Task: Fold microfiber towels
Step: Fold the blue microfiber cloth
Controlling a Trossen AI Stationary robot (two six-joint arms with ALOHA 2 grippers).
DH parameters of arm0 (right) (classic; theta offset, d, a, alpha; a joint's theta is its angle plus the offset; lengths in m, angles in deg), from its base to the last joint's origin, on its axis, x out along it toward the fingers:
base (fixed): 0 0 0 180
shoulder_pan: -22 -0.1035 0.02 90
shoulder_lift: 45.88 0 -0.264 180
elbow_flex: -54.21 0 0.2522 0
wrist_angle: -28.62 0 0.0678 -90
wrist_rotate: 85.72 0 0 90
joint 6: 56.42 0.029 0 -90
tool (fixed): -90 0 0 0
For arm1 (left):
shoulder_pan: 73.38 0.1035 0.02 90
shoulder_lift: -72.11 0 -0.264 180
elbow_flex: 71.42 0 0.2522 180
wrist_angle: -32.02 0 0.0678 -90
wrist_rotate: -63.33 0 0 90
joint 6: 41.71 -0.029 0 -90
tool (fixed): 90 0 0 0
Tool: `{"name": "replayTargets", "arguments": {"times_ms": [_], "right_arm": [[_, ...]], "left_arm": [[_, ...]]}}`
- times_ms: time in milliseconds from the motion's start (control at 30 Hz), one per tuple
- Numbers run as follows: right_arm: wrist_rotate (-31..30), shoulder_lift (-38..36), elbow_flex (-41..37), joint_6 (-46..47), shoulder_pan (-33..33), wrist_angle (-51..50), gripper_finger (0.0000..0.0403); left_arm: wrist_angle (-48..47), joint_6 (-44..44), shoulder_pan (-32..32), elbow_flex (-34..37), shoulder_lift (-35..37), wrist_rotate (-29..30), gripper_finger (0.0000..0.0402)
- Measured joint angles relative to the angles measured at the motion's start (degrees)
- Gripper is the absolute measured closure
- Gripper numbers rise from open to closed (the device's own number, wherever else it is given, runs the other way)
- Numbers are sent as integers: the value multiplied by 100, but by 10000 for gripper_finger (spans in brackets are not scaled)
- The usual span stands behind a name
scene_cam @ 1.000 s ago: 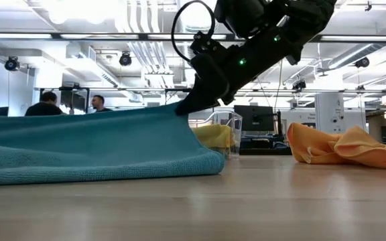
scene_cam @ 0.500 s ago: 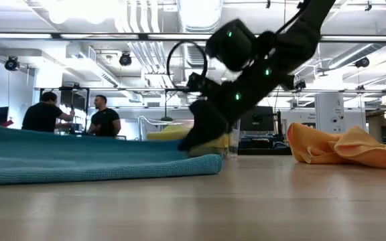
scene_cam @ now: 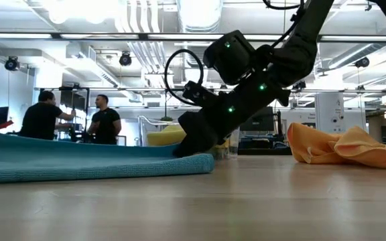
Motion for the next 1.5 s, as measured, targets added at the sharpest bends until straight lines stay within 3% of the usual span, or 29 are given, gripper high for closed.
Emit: {"name": "replayTargets", "arguments": {"times_ms": [167, 400, 600, 833, 1067, 1267, 1400, 1500], "right_arm": [[-41, 0, 0, -183, 6, -21, 383], [93, -2, 0, -200, 2, -78, 306], [100, -282, -2, -416, -1, -149, 238], [164, -1208, -2, -597, -43, -759, 216], [851, -1650, -132, -788, -634, -975, 225], [856, -1408, -256, -867, -1317, -362, 227], [829, -1326, -280, -419, -1713, -312, 228], [472, -1294, -286, -352, -2000, -333, 227]], "left_arm": [[-21, -9, -2, 2, 0, -308, 347], [-214, 178, -2, -41, 0, -543, 271], [-1015, 264, -2, -454, 7, -670, 258], [-2163, 141, -2, -1392, 13, -327, 258], [-595, -1069, 90, -1774, -179, 919, 258], [186, -1353, 566, -1998, -684, 1351, 258], [1016, -1700, 727, -2161, -1091, 1562, 258], [1098, -2136, 763, -2384, -1313, 1739, 258]]}}
